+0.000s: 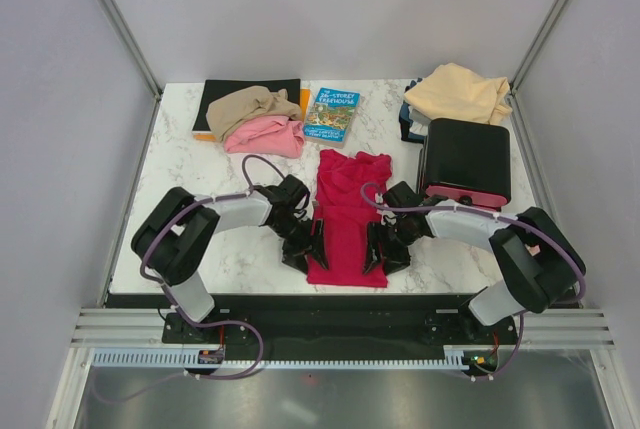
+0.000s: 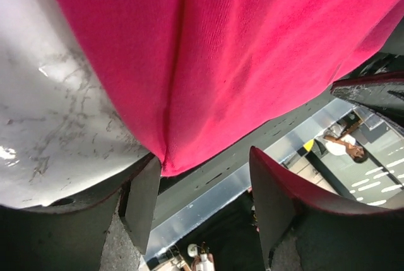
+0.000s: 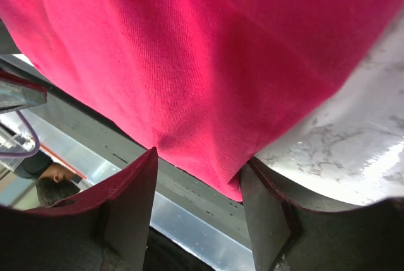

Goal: Fold and stack the t-shirts

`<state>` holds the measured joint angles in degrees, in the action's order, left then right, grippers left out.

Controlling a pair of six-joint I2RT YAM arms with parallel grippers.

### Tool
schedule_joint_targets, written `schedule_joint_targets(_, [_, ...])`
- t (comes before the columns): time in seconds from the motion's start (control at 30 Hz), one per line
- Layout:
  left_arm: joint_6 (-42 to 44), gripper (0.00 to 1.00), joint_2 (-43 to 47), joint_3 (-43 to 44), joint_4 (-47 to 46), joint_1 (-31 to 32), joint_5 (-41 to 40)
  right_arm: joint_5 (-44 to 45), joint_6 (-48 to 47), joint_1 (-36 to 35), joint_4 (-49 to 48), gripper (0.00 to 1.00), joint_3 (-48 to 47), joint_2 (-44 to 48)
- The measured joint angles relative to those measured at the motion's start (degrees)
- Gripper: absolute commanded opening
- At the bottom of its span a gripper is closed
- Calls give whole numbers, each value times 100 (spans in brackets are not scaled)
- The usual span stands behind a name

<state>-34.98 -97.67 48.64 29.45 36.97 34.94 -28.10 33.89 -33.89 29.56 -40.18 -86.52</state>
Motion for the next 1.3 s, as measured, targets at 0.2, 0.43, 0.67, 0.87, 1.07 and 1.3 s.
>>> schedule_joint_targets(0.2, [-33, 47, -127, 22, -2, 0, 70, -170, 4, 0, -55, 57, -4, -109])
schedule_joint_targets(0.43, [-33, 7, -129, -50, -11, 0, -153, -92, -11, 0, -55, 24, 20, -160])
schedule_joint_targets(0.67, [-39, 2, -24, -122, -11, 0, -216, 136, -50, 0, -52, 0, 61, -155])
schedule_joint_targets(0.87, [-37, 2, 188, -125, 17, 2, -245, 295, -70, -7, 33, 0, 61, 28])
schedule_joint_targets(1.07, [-37, 2, 693, -59, 164, 0, -332, 579, -114, -9, 535, 0, -282, 614])
schedule_joint_targets(1.3, [-28, 2, 1049, 544, 629, 0, -570, 839, -125, -7, 1036, 0, -1137, 949])
